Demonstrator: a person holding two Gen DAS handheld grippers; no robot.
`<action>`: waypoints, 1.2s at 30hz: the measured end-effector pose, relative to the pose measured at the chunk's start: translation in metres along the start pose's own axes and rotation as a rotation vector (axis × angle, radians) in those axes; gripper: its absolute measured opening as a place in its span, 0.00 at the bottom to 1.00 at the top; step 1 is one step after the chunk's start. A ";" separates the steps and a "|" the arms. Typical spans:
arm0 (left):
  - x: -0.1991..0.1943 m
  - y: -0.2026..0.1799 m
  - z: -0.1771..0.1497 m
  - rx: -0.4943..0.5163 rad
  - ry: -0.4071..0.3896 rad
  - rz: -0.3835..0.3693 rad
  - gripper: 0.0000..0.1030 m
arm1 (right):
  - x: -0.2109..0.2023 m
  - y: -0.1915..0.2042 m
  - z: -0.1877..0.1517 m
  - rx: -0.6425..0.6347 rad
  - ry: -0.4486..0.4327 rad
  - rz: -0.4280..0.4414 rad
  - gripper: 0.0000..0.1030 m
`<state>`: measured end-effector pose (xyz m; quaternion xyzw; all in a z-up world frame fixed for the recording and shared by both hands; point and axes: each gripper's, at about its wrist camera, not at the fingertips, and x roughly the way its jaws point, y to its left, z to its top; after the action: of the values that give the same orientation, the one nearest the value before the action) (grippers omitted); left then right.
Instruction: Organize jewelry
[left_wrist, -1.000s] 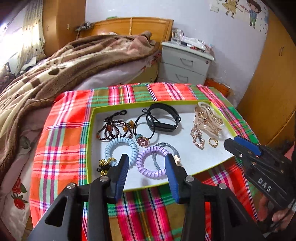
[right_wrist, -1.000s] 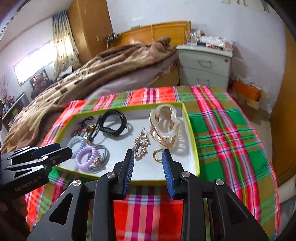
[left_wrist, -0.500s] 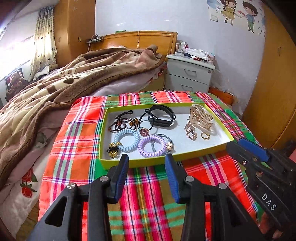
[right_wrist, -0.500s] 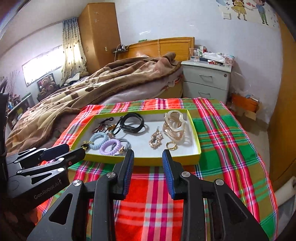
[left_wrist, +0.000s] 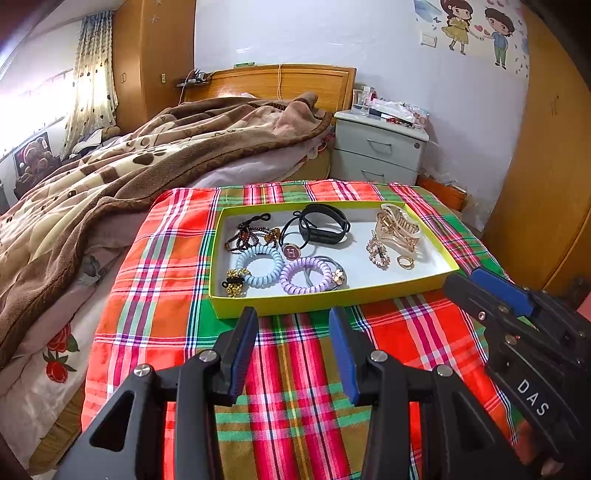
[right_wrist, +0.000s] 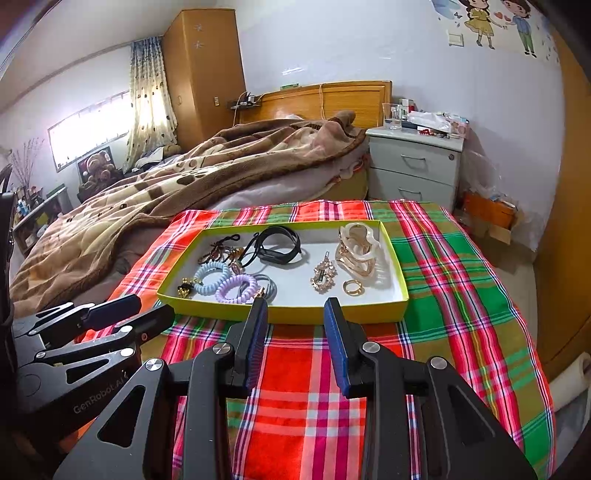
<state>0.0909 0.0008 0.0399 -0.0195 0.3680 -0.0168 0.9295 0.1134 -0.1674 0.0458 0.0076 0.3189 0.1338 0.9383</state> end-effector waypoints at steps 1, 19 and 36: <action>0.000 0.001 0.000 -0.003 0.002 0.007 0.41 | 0.000 0.000 0.000 -0.001 -0.001 0.001 0.32; -0.006 0.003 -0.003 -0.018 -0.001 0.032 0.41 | -0.005 0.002 -0.001 0.003 -0.005 0.002 0.32; -0.008 0.002 -0.004 -0.010 0.003 0.040 0.41 | -0.011 0.003 -0.002 0.007 -0.012 0.000 0.32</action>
<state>0.0821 0.0029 0.0421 -0.0165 0.3696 0.0036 0.9290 0.1028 -0.1679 0.0507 0.0117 0.3136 0.1326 0.9402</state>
